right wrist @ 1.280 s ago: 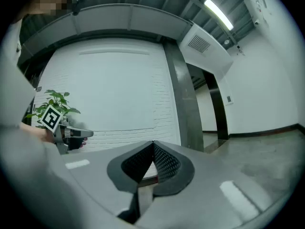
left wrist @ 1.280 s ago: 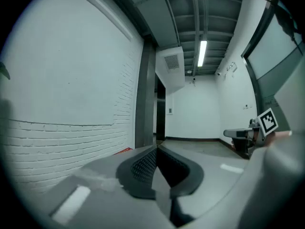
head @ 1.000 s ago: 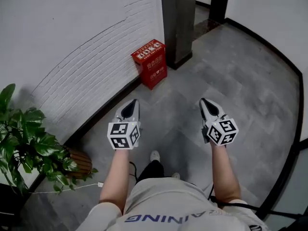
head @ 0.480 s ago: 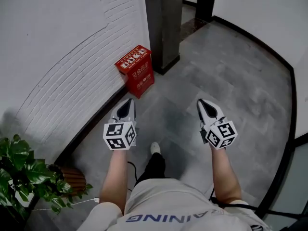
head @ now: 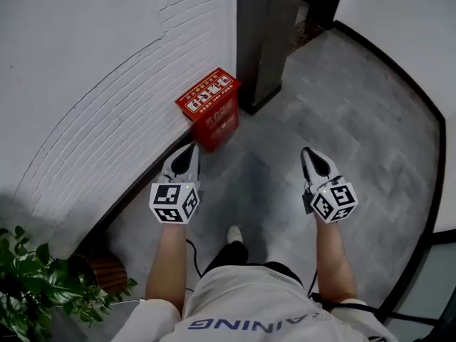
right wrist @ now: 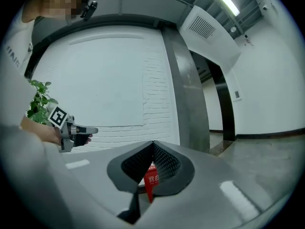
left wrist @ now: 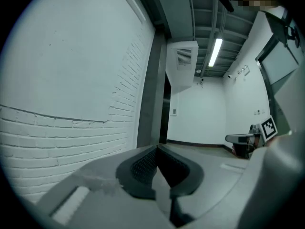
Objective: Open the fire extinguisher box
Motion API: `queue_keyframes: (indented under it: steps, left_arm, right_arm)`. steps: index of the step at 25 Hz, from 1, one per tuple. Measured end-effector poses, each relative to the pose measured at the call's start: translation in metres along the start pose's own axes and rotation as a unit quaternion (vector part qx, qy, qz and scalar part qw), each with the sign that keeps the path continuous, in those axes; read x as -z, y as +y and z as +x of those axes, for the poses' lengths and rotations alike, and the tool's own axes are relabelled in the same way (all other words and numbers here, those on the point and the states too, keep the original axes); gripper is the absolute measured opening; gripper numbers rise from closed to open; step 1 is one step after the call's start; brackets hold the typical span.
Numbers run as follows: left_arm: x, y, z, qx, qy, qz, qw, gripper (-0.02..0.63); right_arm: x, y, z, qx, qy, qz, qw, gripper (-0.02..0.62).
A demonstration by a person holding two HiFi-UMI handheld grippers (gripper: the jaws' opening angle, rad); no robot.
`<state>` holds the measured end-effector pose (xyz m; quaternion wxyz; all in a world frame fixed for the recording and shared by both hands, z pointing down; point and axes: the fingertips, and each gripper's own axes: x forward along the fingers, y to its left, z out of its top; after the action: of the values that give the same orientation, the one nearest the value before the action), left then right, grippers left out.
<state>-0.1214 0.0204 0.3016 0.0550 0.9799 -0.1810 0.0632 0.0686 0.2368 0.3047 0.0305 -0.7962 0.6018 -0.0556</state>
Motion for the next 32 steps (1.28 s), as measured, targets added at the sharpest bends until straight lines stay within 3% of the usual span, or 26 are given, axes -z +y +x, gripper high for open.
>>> queue_keyframes:
  steps: [6, 9, 20, 26, 32]
  left_arm:
    - [-0.010, 0.043, 0.050, -0.019, 0.012, 0.007, 0.9997, 0.006]
    - [-0.008, 0.063, 0.066, -0.037, 0.020, -0.010, 0.9991, 0.006]
    - [-0.019, 0.128, 0.140, -0.120, -0.002, -0.030, 0.9923, 0.006]
    - [-0.036, 0.154, 0.223, -0.191, -0.003, -0.030, 0.9812, 0.006]
    - [-0.057, 0.173, 0.279, -0.272, -0.006, -0.035, 0.9618, 0.006]
  right_arm:
    - [-0.005, -0.012, 0.075, -0.013, 0.008, 0.002, 1.000, 0.006]
    - [-0.016, -0.015, 0.109, -0.029, 0.007, -0.005, 1.000, 0.006]
    - [-0.030, -0.042, 0.268, -0.136, 0.014, -0.021, 0.990, 0.006]
    - [-0.032, -0.097, 0.372, -0.208, 0.039, -0.025, 0.977, 0.006]
    - [-0.036, -0.142, 0.467, -0.290, 0.071, -0.037, 0.954, 0.006]
